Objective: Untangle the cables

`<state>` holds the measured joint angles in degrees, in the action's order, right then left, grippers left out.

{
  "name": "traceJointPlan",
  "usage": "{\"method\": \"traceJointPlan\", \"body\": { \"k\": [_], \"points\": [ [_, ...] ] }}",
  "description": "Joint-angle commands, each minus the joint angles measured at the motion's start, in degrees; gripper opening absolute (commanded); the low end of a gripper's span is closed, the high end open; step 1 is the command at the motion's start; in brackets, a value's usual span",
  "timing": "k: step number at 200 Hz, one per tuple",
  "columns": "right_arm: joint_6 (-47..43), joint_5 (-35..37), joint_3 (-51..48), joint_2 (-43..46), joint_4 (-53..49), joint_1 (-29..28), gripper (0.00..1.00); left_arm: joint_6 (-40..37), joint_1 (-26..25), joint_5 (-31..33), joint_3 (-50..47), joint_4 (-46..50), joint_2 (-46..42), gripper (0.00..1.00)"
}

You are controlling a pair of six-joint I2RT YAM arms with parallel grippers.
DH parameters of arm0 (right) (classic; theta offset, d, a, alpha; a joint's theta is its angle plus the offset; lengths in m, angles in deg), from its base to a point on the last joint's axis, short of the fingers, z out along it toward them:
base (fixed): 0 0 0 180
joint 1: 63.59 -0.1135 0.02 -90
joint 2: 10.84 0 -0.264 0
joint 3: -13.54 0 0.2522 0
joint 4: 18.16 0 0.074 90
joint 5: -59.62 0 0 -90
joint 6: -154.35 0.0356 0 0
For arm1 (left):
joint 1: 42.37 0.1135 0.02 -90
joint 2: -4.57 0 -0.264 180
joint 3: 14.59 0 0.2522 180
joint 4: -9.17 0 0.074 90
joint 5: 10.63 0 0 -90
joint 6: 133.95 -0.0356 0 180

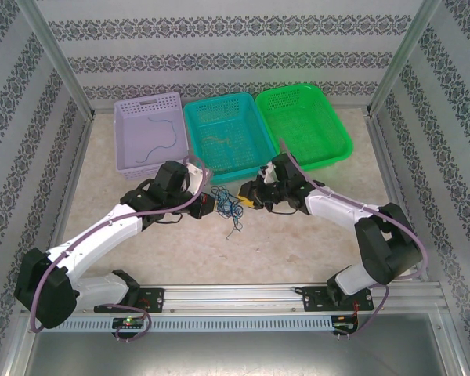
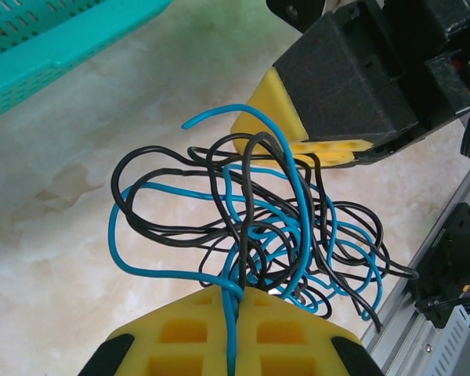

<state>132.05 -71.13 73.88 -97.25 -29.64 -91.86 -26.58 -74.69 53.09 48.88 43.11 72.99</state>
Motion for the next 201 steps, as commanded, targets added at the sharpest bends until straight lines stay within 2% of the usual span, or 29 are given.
{"method": "traceJointPlan", "body": {
  "k": [1,28,49,123,201],
  "points": [
    [7.71,1.34,-2.84,2.11,5.34,0.23,0.15,0.67,-0.82,0.84,-0.76,-3.47,-0.13,0.0],
    [15.28,3.6,-5.59,3.62,10.25,0.75,0.0,1.25,-0.91,1.62,-1.62,-3.79,-0.59,0.0],
    [17.28,5.54,-6.64,6.33,9.62,2.58,0.0,0.93,-0.91,3.42,-1.98,-2.9,-1.31,0.0],
    [2.02,8.4,-0.95,14.52,-10.16,11.05,0.0,1.3,-0.91,9.68,-2.13,1.41,-2.25,0.0],
    [-12.07,14.65,4.66,22.44,-23.64,22.48,0.0,3.1,-0.72,22.99,-0.57,11.32,0.26,0.0]
  ]
}}
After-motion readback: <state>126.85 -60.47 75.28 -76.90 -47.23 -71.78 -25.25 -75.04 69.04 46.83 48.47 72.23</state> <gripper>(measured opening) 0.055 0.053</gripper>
